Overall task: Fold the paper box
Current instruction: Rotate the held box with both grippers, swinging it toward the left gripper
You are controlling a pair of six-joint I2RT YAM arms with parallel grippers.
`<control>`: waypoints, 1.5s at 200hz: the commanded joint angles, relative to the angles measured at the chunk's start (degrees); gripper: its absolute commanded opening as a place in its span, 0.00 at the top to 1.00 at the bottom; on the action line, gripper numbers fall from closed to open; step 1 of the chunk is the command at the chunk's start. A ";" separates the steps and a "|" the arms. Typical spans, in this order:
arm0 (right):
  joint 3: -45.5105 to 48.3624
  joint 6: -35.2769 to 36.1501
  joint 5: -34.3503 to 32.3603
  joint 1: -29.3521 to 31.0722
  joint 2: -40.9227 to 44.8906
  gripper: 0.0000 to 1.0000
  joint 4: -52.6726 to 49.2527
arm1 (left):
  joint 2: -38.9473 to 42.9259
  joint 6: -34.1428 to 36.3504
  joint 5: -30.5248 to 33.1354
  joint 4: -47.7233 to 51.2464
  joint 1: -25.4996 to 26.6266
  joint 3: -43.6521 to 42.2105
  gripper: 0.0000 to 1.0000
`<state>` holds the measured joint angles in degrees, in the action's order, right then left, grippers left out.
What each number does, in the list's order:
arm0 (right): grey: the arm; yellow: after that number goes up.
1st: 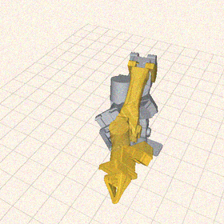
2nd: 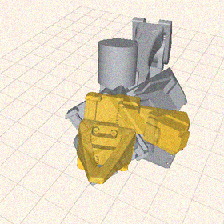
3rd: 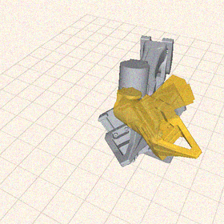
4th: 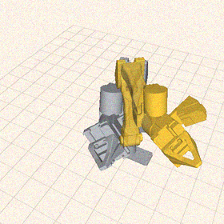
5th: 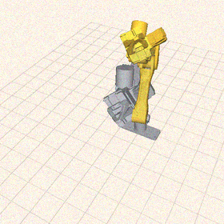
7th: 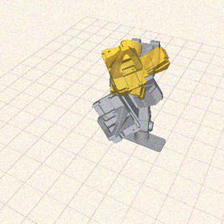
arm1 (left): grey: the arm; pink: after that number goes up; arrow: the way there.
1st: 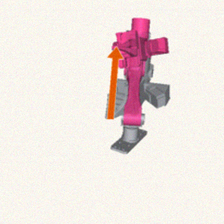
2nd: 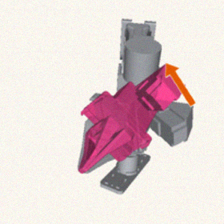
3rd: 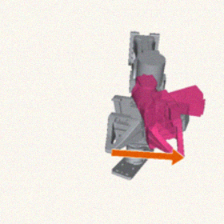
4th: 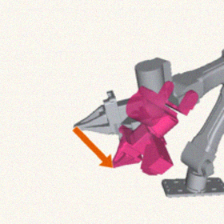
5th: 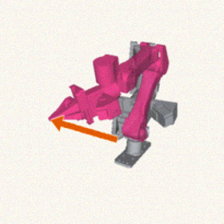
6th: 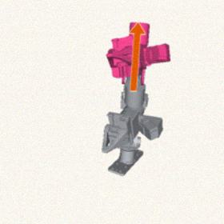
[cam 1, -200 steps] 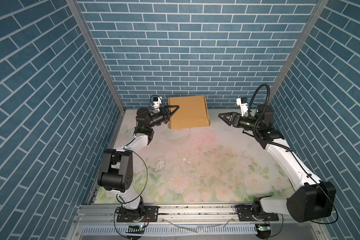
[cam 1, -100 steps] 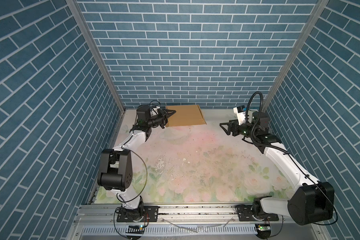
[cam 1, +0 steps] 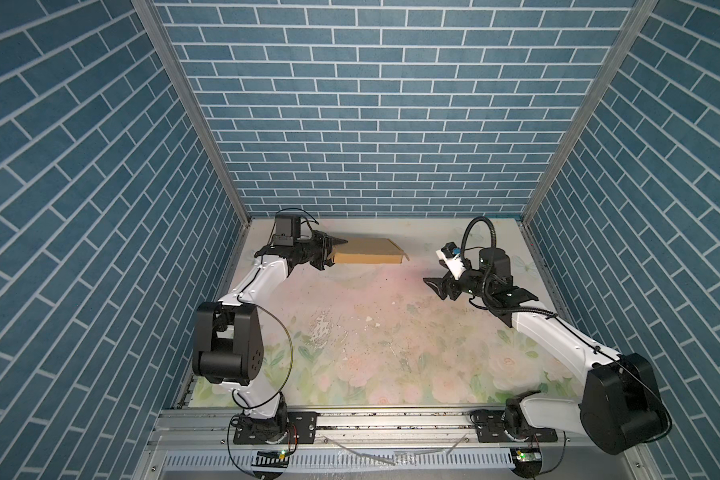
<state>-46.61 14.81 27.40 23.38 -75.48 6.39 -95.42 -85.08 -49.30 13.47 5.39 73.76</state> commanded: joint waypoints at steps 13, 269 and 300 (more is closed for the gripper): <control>2.47 7.31 0.97 2.48 -4.02 0.21 9.11 | 0.71 0.97 -1.67 10.01 0.58 2.41 0.61; 4.25 4.44 12.81 8.51 -5.68 0.28 22.59 | -5.85 9.15 -4.32 30.59 3.31 11.49 0.65; 3.28 4.70 11.48 9.66 -7.41 0.31 24.45 | -5.56 9.17 -4.52 30.30 3.40 11.16 0.65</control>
<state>-41.01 18.31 39.00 31.81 -81.41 28.03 -100.86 -76.23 -52.27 43.48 8.32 84.47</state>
